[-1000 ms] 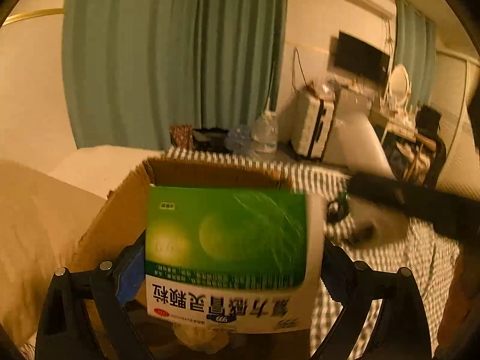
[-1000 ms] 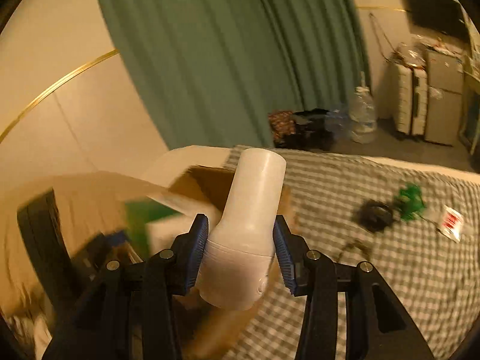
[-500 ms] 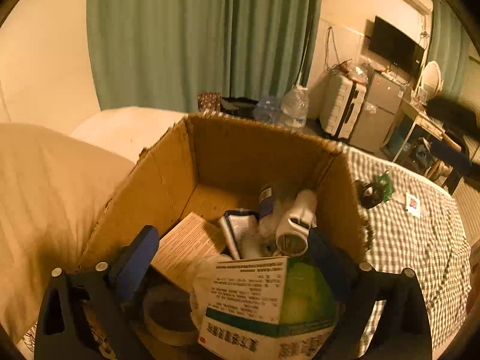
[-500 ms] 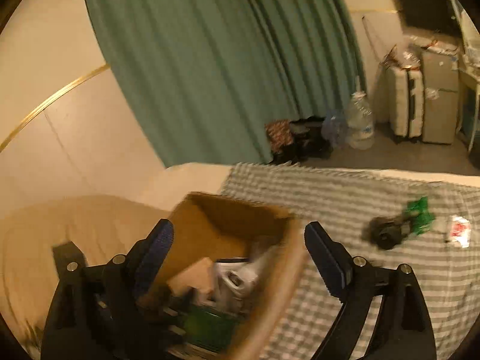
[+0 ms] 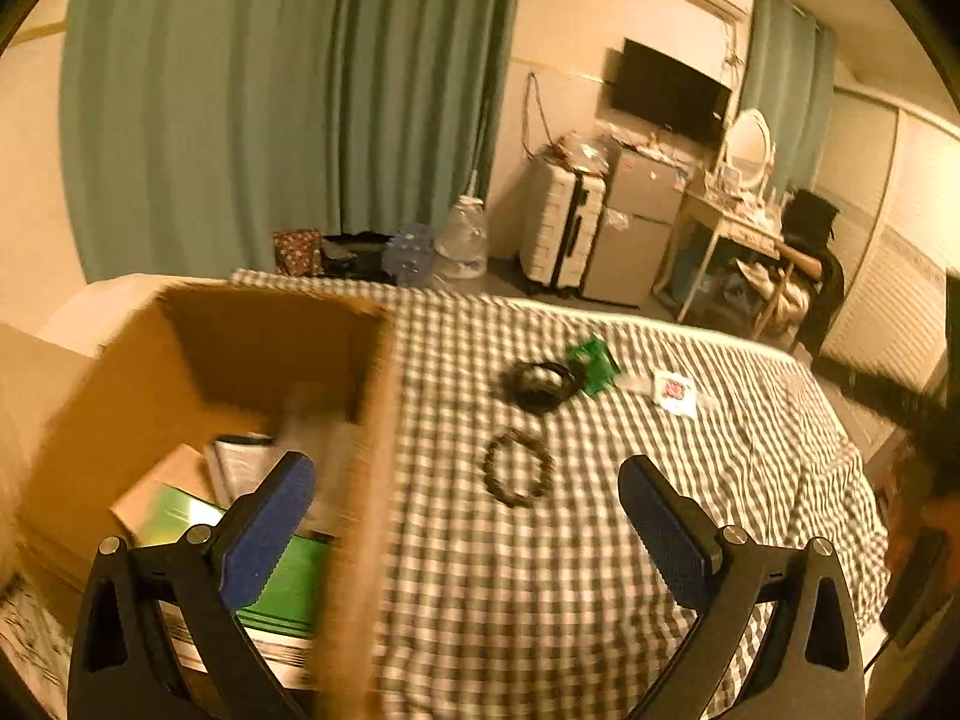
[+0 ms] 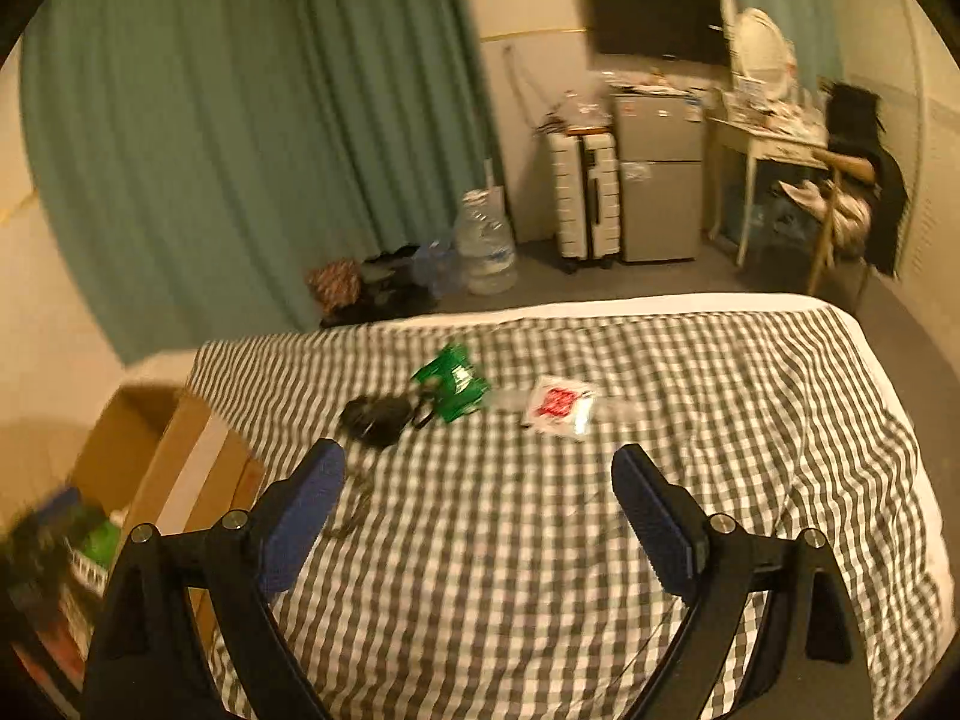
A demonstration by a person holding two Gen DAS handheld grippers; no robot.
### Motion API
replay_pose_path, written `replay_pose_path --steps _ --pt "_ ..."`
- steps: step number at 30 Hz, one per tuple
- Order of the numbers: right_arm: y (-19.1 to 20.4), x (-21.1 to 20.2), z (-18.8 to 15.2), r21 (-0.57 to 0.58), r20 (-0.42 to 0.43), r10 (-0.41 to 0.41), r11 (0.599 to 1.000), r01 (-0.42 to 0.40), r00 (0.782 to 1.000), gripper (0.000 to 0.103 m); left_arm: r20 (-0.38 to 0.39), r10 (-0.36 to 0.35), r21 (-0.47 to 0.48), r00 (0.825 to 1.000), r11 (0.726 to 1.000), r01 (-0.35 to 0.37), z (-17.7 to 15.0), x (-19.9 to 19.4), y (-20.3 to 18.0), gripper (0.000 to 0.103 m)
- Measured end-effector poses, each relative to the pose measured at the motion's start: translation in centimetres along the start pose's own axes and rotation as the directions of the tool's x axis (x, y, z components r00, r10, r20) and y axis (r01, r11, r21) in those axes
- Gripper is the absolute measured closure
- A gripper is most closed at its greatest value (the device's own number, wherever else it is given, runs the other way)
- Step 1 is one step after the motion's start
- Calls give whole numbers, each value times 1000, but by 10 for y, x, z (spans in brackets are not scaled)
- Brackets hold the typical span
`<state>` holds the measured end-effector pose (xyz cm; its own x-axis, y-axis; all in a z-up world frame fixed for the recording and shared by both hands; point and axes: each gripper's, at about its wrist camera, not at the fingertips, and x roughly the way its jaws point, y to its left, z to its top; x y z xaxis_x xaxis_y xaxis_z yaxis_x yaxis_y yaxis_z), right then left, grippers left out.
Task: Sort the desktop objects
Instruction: 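Carry medicine box and white bottle into the cardboard box and release both, then grasp the dark bead bracelet with left while right grasps the red-print sachet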
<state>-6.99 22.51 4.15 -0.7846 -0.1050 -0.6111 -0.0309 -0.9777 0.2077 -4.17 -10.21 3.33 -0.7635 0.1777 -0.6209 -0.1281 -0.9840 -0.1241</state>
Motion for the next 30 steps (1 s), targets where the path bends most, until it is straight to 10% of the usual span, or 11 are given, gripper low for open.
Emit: replay_pose_path --steps 10,15,30 --pt "-23 51 -15 -12 -50 -56 998 55 997 12 -11 111 189 994 976 -106 -45 85 -61 0" --pt "-36 95 -22 -43 -63 -108 993 106 992 12 -42 14 93 999 996 -10 -51 117 -66 0" --pt "-51 186 -33 -34 -97 -160 987 157 982 12 -155 33 -72 987 996 -44 -61 219 -31 6"
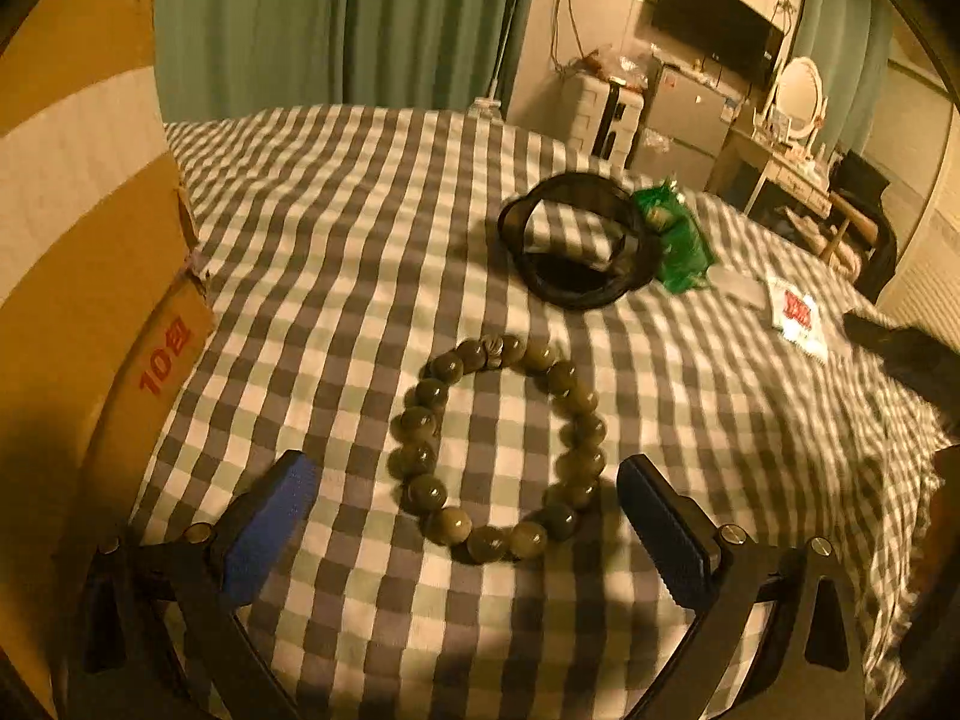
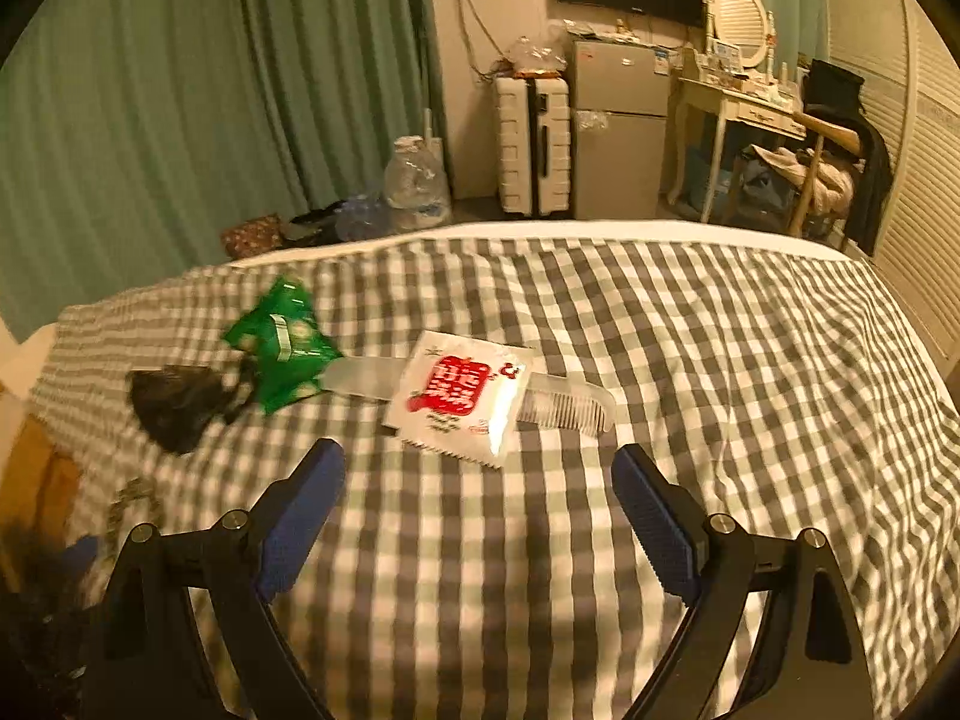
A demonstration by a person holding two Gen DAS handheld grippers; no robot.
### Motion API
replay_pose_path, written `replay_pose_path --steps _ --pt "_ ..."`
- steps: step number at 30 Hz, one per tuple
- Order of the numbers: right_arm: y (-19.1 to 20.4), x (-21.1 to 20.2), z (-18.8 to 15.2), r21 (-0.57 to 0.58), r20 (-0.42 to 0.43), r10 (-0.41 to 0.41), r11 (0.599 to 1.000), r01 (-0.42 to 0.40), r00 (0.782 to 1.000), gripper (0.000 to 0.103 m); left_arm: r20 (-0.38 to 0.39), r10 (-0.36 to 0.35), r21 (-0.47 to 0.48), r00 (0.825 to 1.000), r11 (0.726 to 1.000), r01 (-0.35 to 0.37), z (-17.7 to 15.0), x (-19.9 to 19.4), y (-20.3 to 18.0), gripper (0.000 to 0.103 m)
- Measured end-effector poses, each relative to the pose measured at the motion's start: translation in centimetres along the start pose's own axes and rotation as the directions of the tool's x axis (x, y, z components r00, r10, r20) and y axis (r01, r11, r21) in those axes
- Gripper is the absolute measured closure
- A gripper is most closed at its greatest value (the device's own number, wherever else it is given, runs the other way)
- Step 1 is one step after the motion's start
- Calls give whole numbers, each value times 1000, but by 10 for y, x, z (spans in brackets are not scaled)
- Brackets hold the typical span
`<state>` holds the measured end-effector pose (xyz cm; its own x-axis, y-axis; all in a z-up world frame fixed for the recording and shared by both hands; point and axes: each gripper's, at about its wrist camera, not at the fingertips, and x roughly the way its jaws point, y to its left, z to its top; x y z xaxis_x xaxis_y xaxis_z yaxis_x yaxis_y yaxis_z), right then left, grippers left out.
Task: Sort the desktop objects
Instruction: 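Grasp the dark bead bracelet with left while right grasps the red-print sachet, then carry bracelet and sachet into the cardboard box and open both grippers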
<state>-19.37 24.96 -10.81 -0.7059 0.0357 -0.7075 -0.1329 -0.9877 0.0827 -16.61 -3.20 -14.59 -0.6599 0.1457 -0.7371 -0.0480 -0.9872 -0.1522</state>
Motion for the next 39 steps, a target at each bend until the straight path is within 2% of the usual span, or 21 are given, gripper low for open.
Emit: replay_pose_path --steps 1,2,4,5,6,9,12,14,15,16,17,18,19,20,22,24,29,31,35,39 --pt "-1 5 0 7 -6 4 1000 -4 1000 12 2 2 5 1000 1000 -2 0 0 -1 17" --pt "-1 14 1 15 -16 3 1000 -3 1000 12 7 9 10 1000 1000 -9 0 -1 -1 23" --pt "-1 23 6 23 -15 -10 1000 10 1000 12 15 20 14 1000 1000 -20 2 -3 0 52" --pt "-1 26 10 28 -10 -13 1000 13 1000 12 19 18 10 1000 1000 -18 2 -3 1 59" --pt "-1 27 15 35 -2 -15 999 15 1000 12 22 4 3 1000 1000 -4 3 -4 3 72" --pt "1 41 29 42 -28 -27 999 28 999 12 24 -15 12 1000 1000 15 2 -5 3 79" --pt "5 56 35 37 -63 -32 999 34 997 11 34 -25 25 999 999 24 4 -7 0 81" --pt "12 58 33 -22 -67 -64 998 63 996 13 38 -26 28 999 999 25 6 -10 -1 86" --pt "14 58 32 -41 -72 -75 997 72 995 18 35 -32 24 999 999 31 6 -12 -1 90" --pt "17 55 29 -64 -66 -75 995 71 995 33 37 -37 21 999 999 36 6 -13 -1 90" --pt "20 50 26 -90 -59 -76 993 71 995 44 42 -39 20 998 999 38 6 -16 -1 91" --pt "22 46 23 -111 -62 -75 991 68 995 63 45 -37 20 998 999 36 6 -18 -1 92" --pt "25 41 21 -134 -69 -79 989 69 995 75 48 -40 18 998 999 39 7 -21 0 92" --pt "26 36 17 -160 -74 -82 985 69 994 77 47 -48 15 998 999 48 7 -24 1 92" --pt "26 19 8 -188 -71 -64 981 49 995 91 52 -60 5 997 998 60 8 -29 2 92" --pt "21 0 -1 -193 -66 -36 981 23 997 98 61 -77 10 995 997 76 8 -38 1 92" --pt "5 -55 -27 -207 -79 48 976 -64 996 98 66 -117 34 991 993 115 3 -59 -7 92" --pt "-3 -73 -25 -180 -76 98 977 -110 992 98 55 -144 21 988 989 143 2 -66 -8 92" --pt "-7 -123 -18 -109 -38 195 974 -198 980 98 69 -152 33 986 988 150 -1 -85 -13 92" --pt "0 -157 -21 -127 0 224 967 -222 975 98 89 -185 44 979 982 181 -4 -106 -11 92"
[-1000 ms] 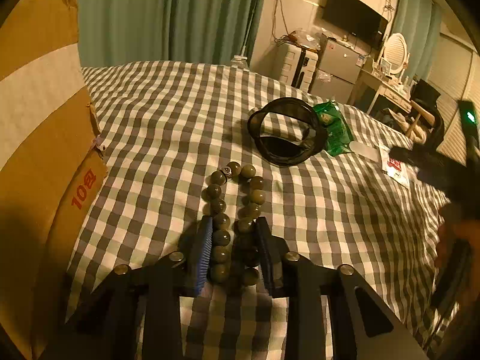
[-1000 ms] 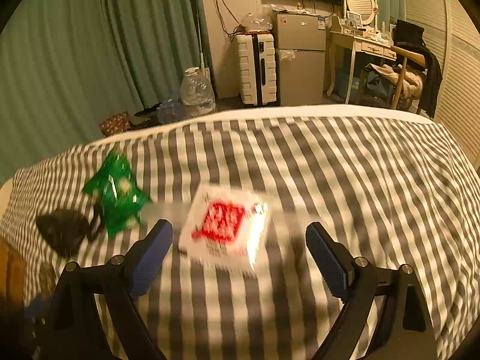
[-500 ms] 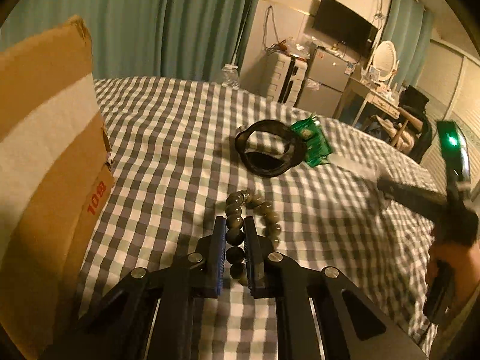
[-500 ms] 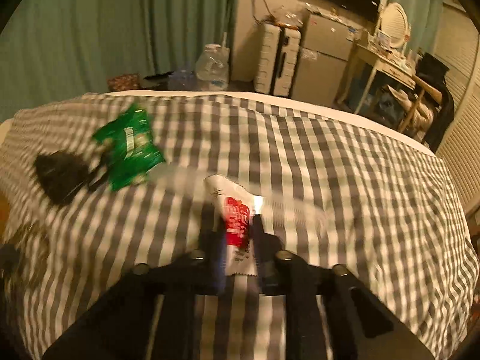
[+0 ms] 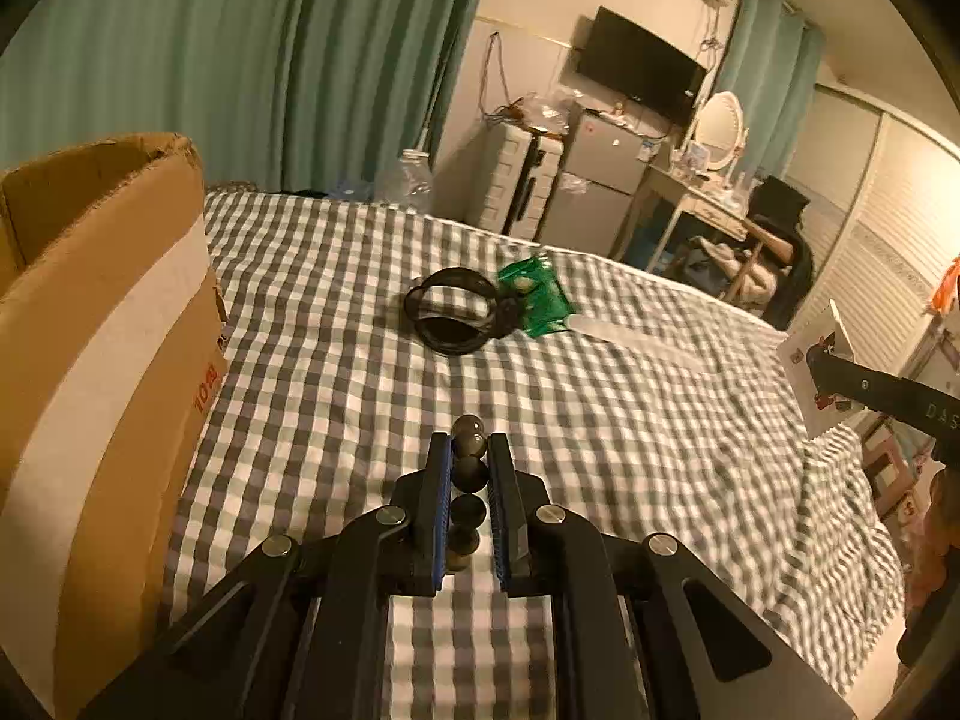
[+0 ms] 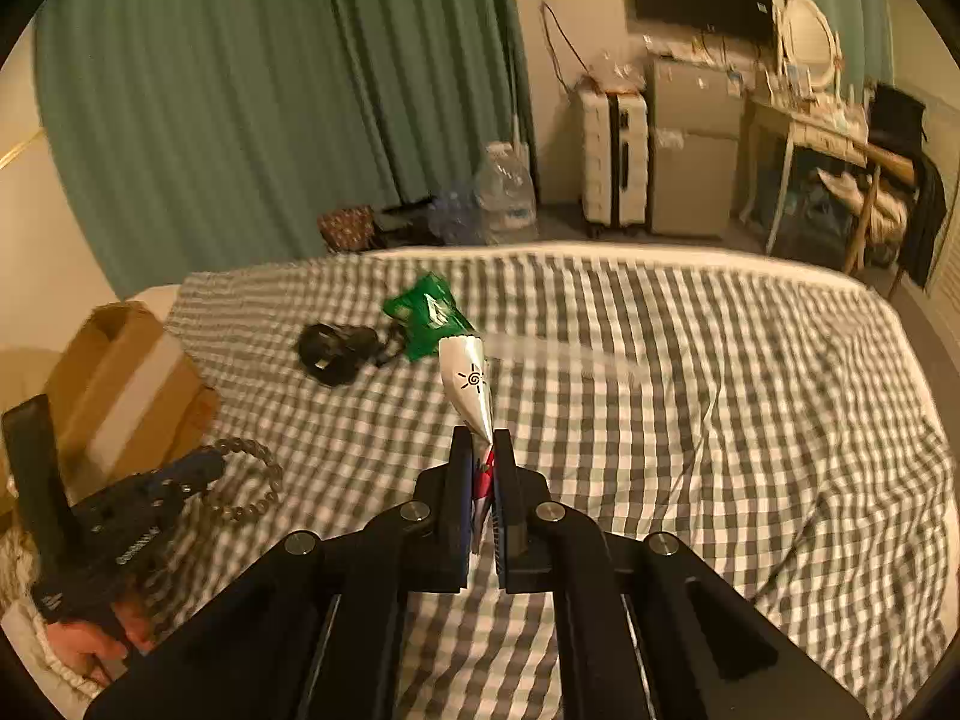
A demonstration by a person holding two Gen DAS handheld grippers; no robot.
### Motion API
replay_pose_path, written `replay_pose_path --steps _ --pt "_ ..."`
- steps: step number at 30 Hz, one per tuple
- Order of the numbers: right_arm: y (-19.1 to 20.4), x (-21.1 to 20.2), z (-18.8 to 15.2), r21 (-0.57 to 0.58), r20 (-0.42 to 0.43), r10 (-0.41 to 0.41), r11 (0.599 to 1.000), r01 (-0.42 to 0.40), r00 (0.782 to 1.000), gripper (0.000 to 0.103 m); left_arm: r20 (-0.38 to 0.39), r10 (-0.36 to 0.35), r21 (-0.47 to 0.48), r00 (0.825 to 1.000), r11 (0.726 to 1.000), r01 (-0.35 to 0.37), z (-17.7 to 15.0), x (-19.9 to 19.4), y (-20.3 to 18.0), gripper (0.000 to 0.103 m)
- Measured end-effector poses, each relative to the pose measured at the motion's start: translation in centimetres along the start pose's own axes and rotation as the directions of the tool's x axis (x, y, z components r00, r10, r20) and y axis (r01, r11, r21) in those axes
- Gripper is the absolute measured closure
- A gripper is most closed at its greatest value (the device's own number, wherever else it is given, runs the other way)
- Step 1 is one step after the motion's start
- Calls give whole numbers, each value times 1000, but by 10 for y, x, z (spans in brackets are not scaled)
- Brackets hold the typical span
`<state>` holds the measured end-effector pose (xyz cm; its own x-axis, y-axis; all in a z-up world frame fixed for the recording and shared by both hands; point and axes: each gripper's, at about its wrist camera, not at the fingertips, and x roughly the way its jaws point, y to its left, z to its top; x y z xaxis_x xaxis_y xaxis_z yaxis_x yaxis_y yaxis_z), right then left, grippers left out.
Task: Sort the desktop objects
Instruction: 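Carry bracelet and sachet into the cardboard box and open both grippers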
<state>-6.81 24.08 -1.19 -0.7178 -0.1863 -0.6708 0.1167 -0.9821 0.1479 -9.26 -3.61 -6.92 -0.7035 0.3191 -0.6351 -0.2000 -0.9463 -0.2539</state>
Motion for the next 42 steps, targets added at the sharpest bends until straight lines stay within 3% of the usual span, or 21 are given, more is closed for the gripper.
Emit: replay_pose_path --steps 6,10,16,19,23,26,29,32,34,35,36,37,38,39,40,42 --pt "27 -20 -11 -35 -23 19 999 -20 1000 98 44 -47 -18 998 999 48 8 -32 -5 92" --pt "55 -30 -16 -88 -16 43 995 -44 999 98 119 -68 -6 991 998 69 25 -65 -7 92" --pt "116 -48 2 -176 24 138 975 -132 990 98 206 -122 -23 971 991 130 77 -123 3 92" --pt "151 -57 23 -185 50 233 958 -220 971 98 234 -101 6 967 995 102 109 -154 11 92" --pt "217 -56 48 -221 48 385 904 -366 922 98 261 -17 72 965 997 -2 133 -185 32 92" --pt "267 -44 49 -258 6 448 864 -431 894 98 254 44 8 966 999 -48 138 -186 72 91" --pt "304 -18 40 -289 -72 442 849 -443 894 98 201 121 -42 972 992 -115 133 -173 111 91" --pt "327 18 31 -294 -136 415 850 -436 900 98 126 235 -52 964 972 -230 119 -155 146 91" --pt "334 34 30 -280 -151 415 852 -442 897 96 88 246 -90 965 967 -238 111 -142 167 91" --pt "338 43 28 -273 -145 406 860 -431 902 95 76 250 -107 965 965 -241 109 -138 174 91" --pt "337 48 28 -268 -147 404 862 -430 903 83 65 255 -128 965 961 -245 107 -134 182 91" --pt "338 55 28 -258 -157 398 867 -427 904 57 63 259 -137 964 959 -248 105 -132 185 89" --pt "337 62 27 -239 -162 384 878 -414 909 45 49 272 -145 961 954 -263 103 -129 190 85" --pt "335 63 27 -226 -157 386 882 -413 909 37 31 282 -143 959 951 -275 102 -126 193 70" --pt "331 62 27 -213 -149 395 882 -419 907 37 18 291 -141 957 948 -285 101 -124 194 43" --pt "319 55 25 -209 -119 405 883 -421 907 37 23 316 -149 949 939 -309 98 -123 197 20"
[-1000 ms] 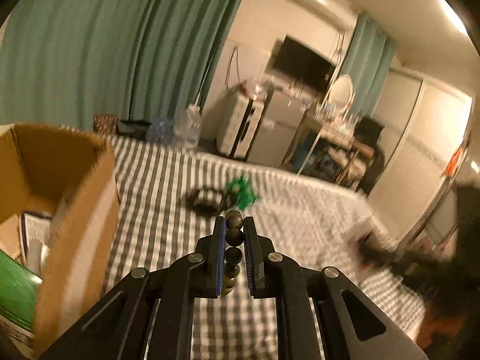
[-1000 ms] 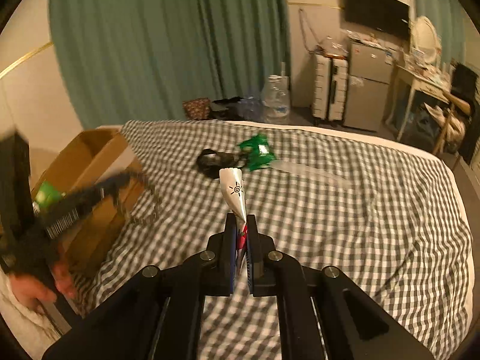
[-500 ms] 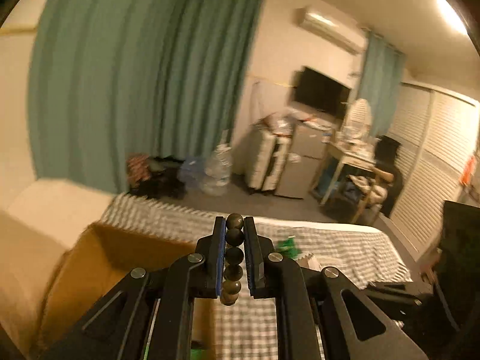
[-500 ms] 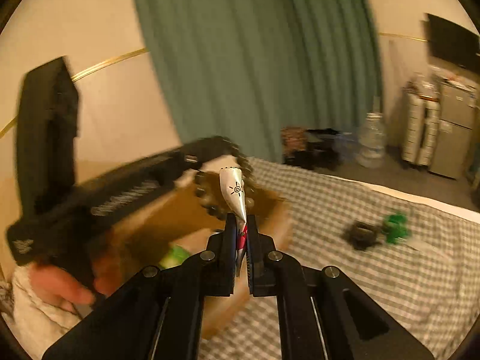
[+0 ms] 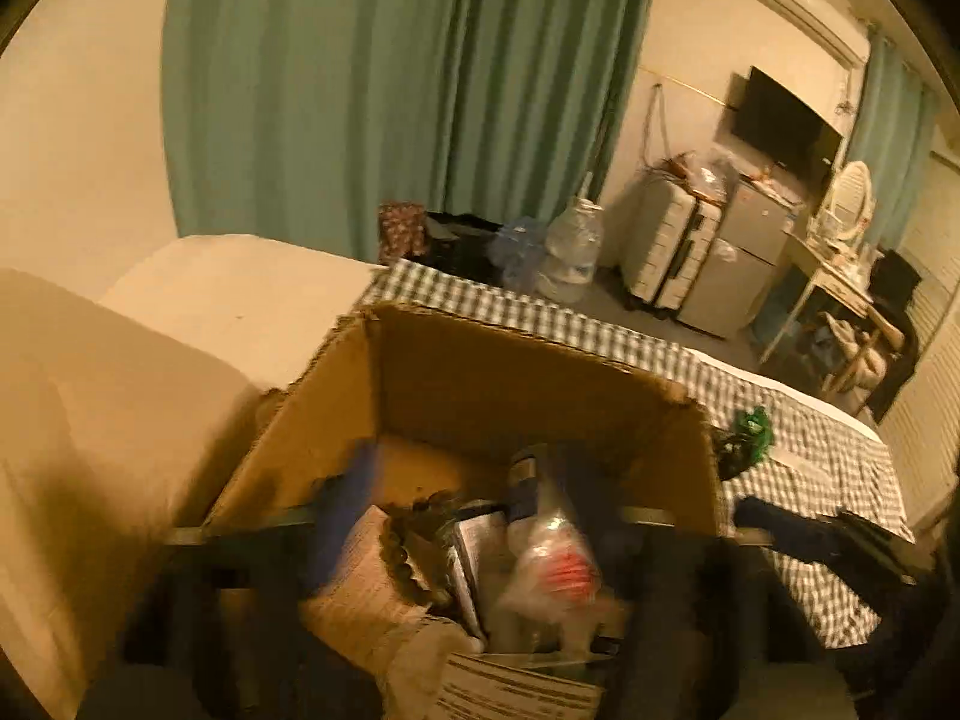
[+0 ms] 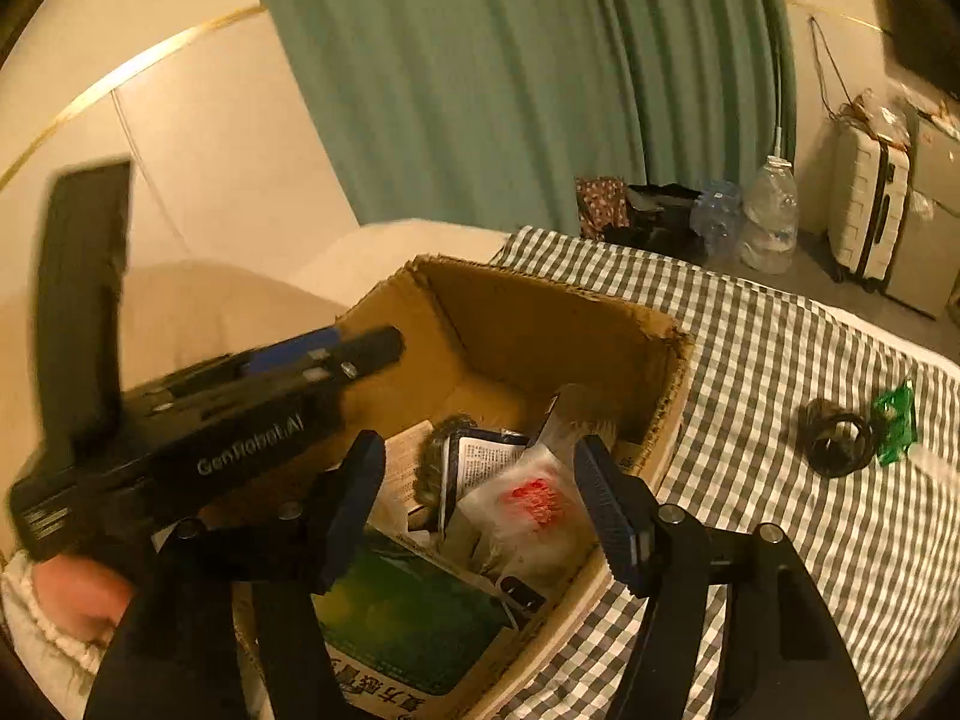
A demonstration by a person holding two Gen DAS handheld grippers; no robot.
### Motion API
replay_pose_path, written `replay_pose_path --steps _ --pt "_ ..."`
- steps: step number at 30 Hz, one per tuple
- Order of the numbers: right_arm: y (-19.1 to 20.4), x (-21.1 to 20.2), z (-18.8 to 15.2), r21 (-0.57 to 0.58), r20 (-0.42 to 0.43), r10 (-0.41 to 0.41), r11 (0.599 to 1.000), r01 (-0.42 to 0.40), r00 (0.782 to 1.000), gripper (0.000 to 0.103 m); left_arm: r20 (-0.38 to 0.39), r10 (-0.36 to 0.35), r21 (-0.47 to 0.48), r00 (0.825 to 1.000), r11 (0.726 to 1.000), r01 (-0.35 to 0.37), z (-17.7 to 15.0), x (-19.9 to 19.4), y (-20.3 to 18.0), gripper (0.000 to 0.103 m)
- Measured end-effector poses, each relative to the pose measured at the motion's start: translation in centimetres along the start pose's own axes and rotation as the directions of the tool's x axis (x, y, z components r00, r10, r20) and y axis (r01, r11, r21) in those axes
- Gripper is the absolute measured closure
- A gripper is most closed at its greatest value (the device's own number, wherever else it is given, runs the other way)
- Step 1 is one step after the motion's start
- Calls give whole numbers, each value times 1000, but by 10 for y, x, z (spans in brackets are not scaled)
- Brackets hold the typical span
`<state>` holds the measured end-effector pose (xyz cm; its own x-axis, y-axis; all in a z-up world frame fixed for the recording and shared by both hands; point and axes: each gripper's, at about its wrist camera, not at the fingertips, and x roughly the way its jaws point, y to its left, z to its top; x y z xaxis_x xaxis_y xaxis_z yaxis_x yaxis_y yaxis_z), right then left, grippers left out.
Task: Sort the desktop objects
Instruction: 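Carry bracelet and sachet into the cardboard box and open both grippers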
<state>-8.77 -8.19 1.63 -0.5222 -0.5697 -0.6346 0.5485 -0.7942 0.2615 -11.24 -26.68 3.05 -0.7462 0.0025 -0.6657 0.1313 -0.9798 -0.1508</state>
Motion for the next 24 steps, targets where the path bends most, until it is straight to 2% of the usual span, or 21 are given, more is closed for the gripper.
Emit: replay_pose_path --steps 2,4,7,11,12,14,15,19,21,24 --pt "-12 -20 -8 -22 53 -33 999 34 998 31 10 -6 0 1000 1000 6 -1 -1 -2 18" --pt "-35 -47 -22 -38 114 -100 994 104 988 19 11 -4 1 1000 1000 4 -4 -5 1 14" --pt "-75 -80 -38 -37 155 -201 977 209 967 18 23 -7 14 1000 1000 7 -6 -13 -17 8" --pt "-159 -113 -59 37 92 -343 939 341 935 18 29 -25 130 999 991 21 -16 -32 -75 7" --pt "-176 -118 -57 50 85 -368 930 365 926 18 41 -34 154 999 988 27 -20 -37 -88 2" --pt "-209 -131 -63 85 74 -436 899 429 897 18 61 -66 184 996 981 54 -25 -43 -113 0" --pt "-222 -138 -60 102 73 -443 895 435 894 18 64 -90 197 994 977 76 -29 -45 -126 0" --pt "-260 -140 -56 169 69 -410 903 395 909 18 29 -182 238 983 956 170 -49 -32 -176 0" --pt "-266 -139 -55 142 73 -401 910 388 913 18 1 -207 250 978 947 200 -62 -16 -194 0" --pt "-284 -129 -56 68 63 -410 911 406 910 18 -73 -200 228 977 950 211 -79 22 -211 0"
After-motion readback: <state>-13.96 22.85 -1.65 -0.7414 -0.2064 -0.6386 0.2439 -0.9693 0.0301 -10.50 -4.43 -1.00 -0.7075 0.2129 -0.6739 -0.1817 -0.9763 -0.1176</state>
